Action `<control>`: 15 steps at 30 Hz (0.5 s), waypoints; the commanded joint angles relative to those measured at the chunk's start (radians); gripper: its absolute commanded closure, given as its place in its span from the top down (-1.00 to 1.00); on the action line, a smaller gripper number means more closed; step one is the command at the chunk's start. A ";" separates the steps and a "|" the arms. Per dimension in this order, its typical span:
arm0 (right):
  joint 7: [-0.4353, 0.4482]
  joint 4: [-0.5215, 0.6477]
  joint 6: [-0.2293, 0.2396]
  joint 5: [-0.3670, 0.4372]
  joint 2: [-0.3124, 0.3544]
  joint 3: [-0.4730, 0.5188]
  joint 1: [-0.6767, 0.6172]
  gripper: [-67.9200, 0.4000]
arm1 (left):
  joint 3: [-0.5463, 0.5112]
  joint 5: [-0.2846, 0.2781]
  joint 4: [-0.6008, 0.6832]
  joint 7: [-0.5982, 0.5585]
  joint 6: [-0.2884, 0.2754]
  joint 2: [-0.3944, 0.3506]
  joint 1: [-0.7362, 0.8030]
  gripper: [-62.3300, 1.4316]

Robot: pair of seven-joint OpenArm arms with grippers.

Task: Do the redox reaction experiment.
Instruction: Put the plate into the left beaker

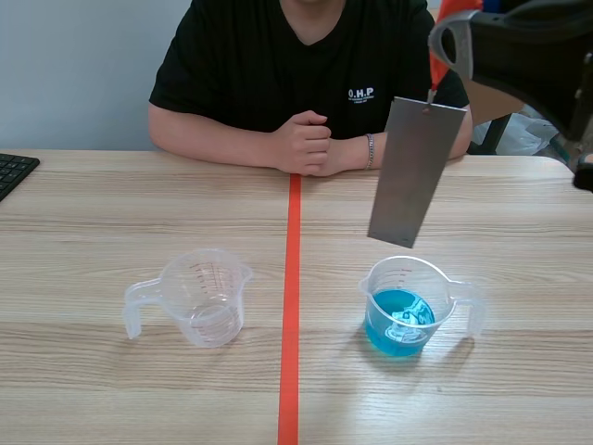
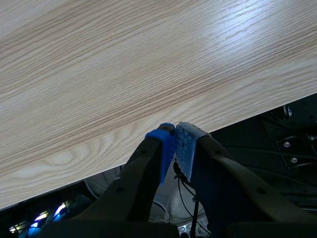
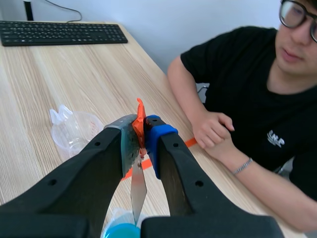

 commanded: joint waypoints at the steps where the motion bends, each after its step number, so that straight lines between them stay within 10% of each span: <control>1: 0.014 0.010 0.006 -0.002 0.015 -0.026 0.039 -0.94 | -0.004 -0.006 0.006 -0.014 0.005 0.003 0.003 -0.83; 15: -0.030 0.002 -0.072 -0.089 -0.061 -0.378 0.362 -0.94 | -0.004 -0.006 0.006 -0.014 0.001 0.003 0.003 -0.83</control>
